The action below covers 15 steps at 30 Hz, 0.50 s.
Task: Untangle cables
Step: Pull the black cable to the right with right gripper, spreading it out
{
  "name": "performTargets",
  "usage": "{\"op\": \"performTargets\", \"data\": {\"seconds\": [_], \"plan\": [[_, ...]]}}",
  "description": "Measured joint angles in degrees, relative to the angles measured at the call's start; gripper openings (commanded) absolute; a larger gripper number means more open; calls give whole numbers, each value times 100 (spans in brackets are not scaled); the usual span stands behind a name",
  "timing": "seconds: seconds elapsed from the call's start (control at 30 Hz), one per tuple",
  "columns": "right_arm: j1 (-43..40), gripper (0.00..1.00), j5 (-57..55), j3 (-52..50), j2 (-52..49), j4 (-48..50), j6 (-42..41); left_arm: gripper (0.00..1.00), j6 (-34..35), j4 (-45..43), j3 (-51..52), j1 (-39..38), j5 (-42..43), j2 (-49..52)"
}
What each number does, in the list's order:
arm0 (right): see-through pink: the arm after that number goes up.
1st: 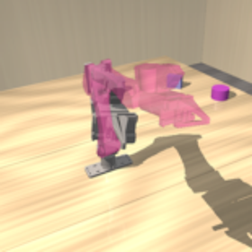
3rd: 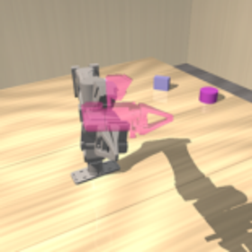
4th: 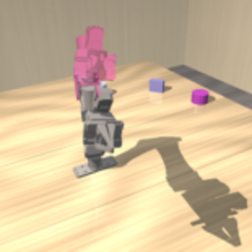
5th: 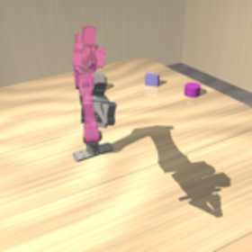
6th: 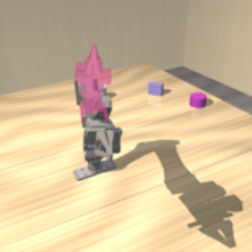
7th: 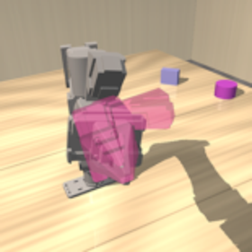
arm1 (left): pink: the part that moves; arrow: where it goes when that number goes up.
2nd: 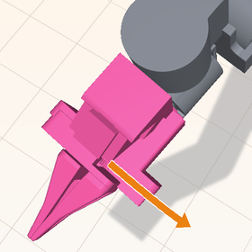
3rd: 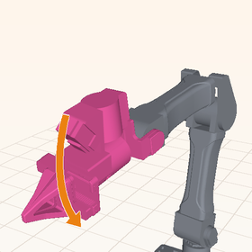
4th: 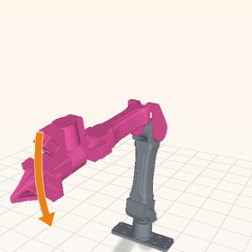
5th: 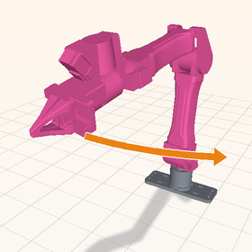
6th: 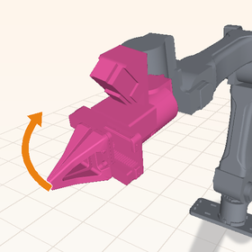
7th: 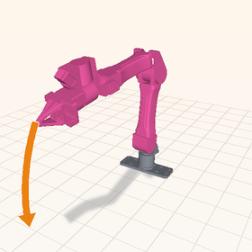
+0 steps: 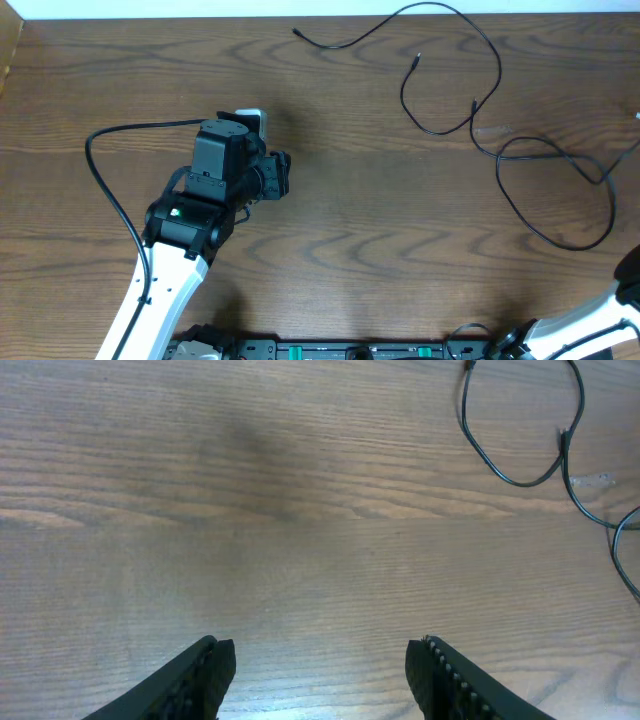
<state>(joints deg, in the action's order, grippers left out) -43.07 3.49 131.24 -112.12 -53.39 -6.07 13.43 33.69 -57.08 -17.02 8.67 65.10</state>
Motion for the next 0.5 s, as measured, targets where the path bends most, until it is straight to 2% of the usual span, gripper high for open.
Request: {"op": "performTargets", "data": {"seconds": [0.17,0.2,0.23,0.3,0.4,0.5], "plan": [[-481,1,527,-79,-649,-181,-48,60,0,0,0,0,0,0],[-540,9,568,-81,-734,-247,-52,60,0,0,0,0,-2,0],[-614,24,614,-83,-868,-367,-55,60,0,0,0,0,0,0],[-708,46,767,-85,-1097,-568,-96,60,2,0,0,0,0,0],[-772,63,1121,-87,-1412,-717,-33,60,2,2,0,0,0,0],[-748,72,1532,-92,-1644,-835,72,61,2,4,0,0,0,0]]}}
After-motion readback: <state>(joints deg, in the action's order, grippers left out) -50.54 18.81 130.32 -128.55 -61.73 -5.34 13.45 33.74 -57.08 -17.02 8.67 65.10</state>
